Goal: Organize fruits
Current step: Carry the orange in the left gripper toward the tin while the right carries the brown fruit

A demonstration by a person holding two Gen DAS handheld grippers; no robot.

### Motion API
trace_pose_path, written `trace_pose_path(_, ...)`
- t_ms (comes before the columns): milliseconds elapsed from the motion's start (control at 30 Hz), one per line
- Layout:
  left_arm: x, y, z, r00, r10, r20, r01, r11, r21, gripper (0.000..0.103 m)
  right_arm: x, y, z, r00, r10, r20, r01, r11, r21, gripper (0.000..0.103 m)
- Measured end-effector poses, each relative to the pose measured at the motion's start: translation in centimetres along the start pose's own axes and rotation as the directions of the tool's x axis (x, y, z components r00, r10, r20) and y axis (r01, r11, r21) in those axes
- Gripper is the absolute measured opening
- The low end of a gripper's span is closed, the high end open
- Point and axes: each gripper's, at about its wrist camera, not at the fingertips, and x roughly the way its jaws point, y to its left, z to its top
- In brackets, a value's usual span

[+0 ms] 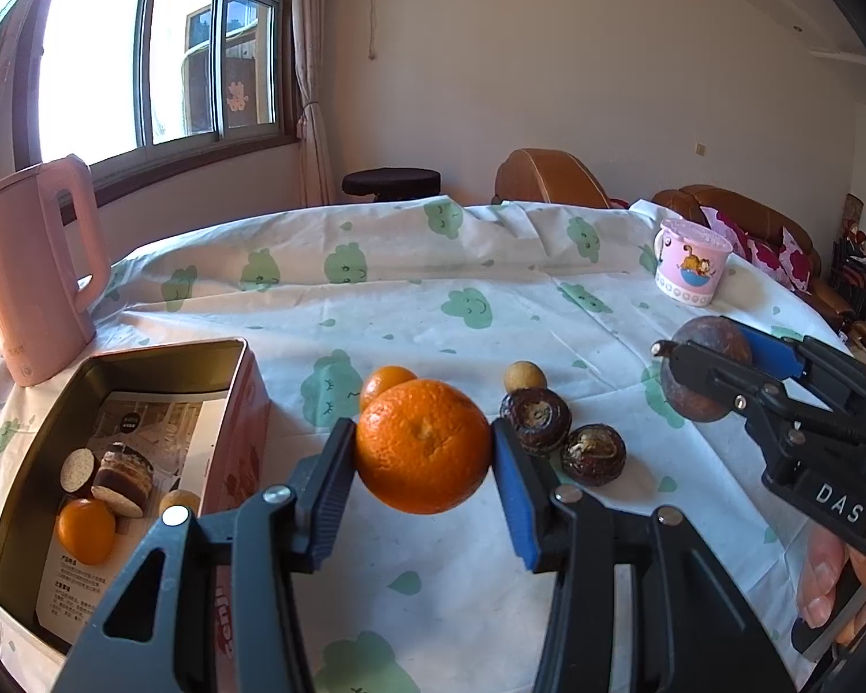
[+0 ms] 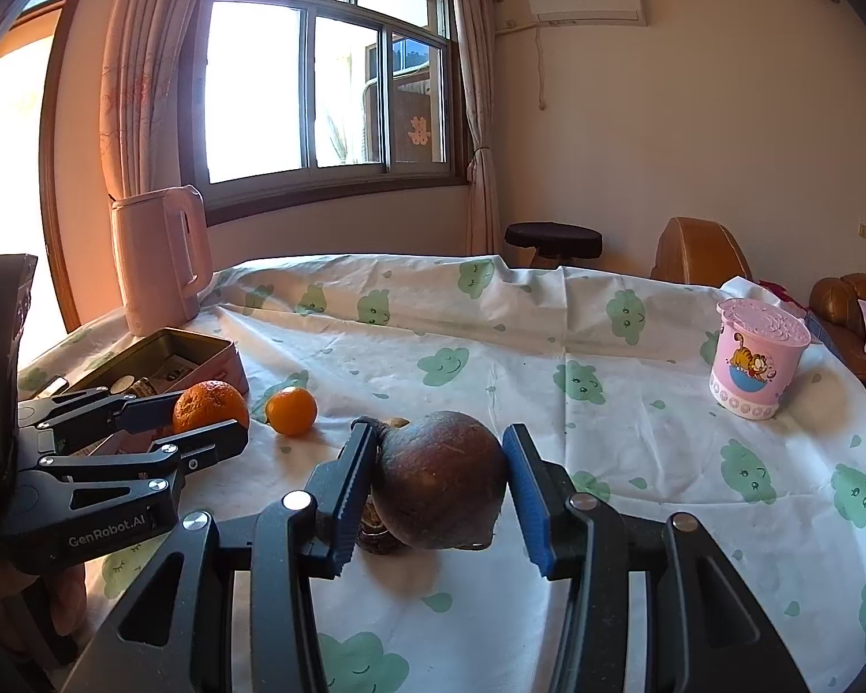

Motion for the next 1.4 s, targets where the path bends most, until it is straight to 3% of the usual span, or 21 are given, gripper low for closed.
trace_pose_path(1400, -2.6, -0.1, -0.3, 0.990, 0.048, 0.131, -0.047, 0.999, -0.006, 0.049, -2.0, 0.3, -0.3, 0.994, 0.006, 0.110, -0.004, 1.000, -0.017, 0.048)
